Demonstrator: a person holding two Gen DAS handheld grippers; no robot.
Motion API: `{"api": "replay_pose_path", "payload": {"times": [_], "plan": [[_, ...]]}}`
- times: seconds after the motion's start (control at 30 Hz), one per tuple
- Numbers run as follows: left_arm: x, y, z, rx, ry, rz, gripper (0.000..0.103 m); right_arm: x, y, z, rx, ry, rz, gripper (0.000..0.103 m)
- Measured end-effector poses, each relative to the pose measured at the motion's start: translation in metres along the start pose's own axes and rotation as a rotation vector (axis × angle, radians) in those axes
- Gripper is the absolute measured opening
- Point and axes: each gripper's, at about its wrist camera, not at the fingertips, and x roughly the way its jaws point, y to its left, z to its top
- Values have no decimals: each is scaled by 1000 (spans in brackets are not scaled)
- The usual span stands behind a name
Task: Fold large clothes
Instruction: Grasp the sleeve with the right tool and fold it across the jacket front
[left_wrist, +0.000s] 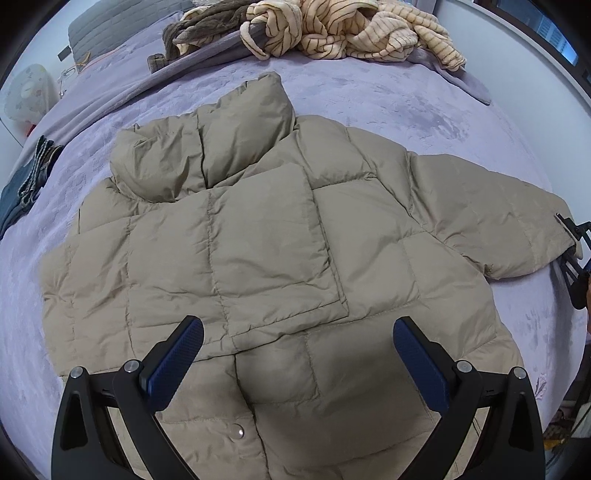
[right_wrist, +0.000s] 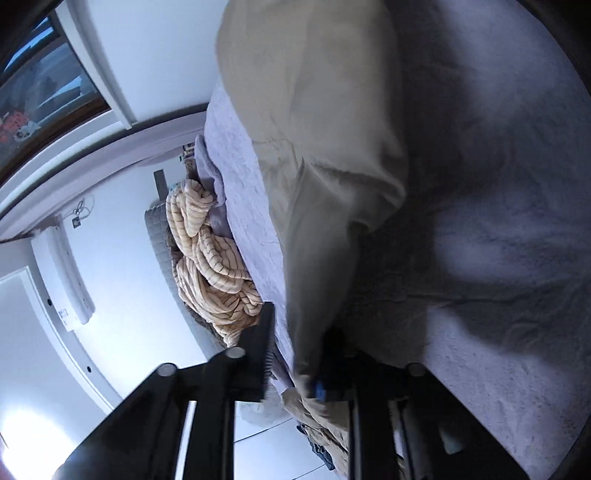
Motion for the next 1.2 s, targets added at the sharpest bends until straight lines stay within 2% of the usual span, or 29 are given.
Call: {"api": "replay_pose_path", "payload": {"times": [0.17,0.3,0.43,0.53,0.6,0.73,0.83,0.97,1.0,1.07,1.13,1.2], "plan": [[-2,26,0,-43,-5,17,103,17,56,-20,-193,66,58,10],[-3,53,-3,-93,-6,20,103,49,109,-61,-366,187,96,10],[-3,78,-9,-128,-12,35,103,97,146,-130,-571,334,63,10],[-4,100,-15,-165,-10,41,103,139,161,-208,-814,456,-53,10],[-4,113,-21,-186,-12,47,103,162,151,-263,-962,529,-141,10],[-3,138,-34,-224,-7,64,103,206,99,-339,-1082,664,-301,10],[0,157,-42,-250,1,75,103,224,55,-353,-1042,706,-393,10],[5,174,-49,-276,0,78,103,234,9,-353,-1002,675,-530,11],[7,176,-49,-282,1,75,103,235,3,-352,-1001,668,-561,16],[10,181,-50,-295,2,65,103,234,-1,-349,-984,663,-579,33],[12,184,-49,-309,-3,44,103,226,7,-350,-972,669,-557,73],[12,188,-46,-317,-12,19,103,211,25,-353,-998,638,-545,78]]}}
